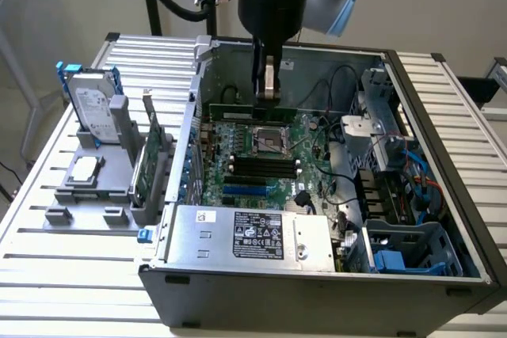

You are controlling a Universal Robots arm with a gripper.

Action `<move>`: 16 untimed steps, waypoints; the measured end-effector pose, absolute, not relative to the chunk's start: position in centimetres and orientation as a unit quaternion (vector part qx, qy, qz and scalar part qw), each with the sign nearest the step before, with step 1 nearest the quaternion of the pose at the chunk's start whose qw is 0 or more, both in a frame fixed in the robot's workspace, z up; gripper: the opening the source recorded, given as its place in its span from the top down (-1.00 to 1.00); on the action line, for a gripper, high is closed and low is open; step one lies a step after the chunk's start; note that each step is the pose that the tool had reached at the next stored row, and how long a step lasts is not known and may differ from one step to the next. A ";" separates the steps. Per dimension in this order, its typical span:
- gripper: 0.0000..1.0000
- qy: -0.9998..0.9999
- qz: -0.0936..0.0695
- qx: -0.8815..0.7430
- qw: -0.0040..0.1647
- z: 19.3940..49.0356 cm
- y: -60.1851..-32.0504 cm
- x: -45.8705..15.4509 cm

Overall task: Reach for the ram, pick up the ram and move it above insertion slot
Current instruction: 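Pick up the ram and move it above insertion slot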

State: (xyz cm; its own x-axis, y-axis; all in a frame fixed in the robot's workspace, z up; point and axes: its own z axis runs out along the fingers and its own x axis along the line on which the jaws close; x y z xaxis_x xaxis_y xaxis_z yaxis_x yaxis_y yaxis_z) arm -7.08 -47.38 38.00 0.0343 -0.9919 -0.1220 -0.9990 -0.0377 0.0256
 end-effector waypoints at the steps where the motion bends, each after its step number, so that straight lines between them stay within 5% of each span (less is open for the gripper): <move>1: 0.73 0.693 0.053 -0.718 0.033 37.9 -47.1 -6.7; 16: 0.73 0.693 0.053 -0.718 0.033 36.9 -42.0 -4.9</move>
